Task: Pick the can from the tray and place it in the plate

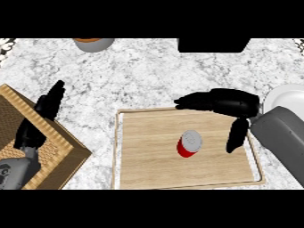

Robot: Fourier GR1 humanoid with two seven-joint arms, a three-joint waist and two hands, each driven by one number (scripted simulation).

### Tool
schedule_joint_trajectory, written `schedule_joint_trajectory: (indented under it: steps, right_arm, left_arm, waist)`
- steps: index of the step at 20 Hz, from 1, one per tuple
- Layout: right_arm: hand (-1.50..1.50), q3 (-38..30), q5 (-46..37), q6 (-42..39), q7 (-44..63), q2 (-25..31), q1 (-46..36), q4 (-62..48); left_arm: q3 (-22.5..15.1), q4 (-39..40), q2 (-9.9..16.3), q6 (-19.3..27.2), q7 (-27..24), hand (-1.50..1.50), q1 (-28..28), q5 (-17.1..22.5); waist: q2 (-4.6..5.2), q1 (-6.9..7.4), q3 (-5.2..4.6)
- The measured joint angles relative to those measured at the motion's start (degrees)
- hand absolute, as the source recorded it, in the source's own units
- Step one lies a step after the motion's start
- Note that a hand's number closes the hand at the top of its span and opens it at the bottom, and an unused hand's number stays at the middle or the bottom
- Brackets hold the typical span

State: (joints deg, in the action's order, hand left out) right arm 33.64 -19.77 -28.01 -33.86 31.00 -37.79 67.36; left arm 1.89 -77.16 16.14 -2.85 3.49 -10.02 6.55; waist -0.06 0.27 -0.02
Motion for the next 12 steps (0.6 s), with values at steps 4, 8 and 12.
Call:
schedule_joint_trajectory:
  steps: [4,8,12]
  right_arm:
    - [-1.50,0.72,-3.94,-1.32,1.67,-1.10,-1.16,0.37]
    - [-1.50,1.76,-7.59,-2.21,3.23,-2.82,-0.19,1.33]
    - [-1.50,1.72,-10.02,-4.02,5.72,-5.12,-0.20,2.24]
  left_arm:
    - [1.15,-0.40,-0.68,-1.10,1.10,0.00,-0.21,-1.09]
    - [2.17,-1.41,-1.81,-2.45,2.73,0.00,-0.45,-2.20]
    - [3.59,-0.62,-3.08,-3.04,2.96,0.00,-0.82,-4.16]
  waist:
    - [0.02,0.05,0.01]
    - [0.02,-0.02,0.00]
    - [0.04,-0.06,0.00]
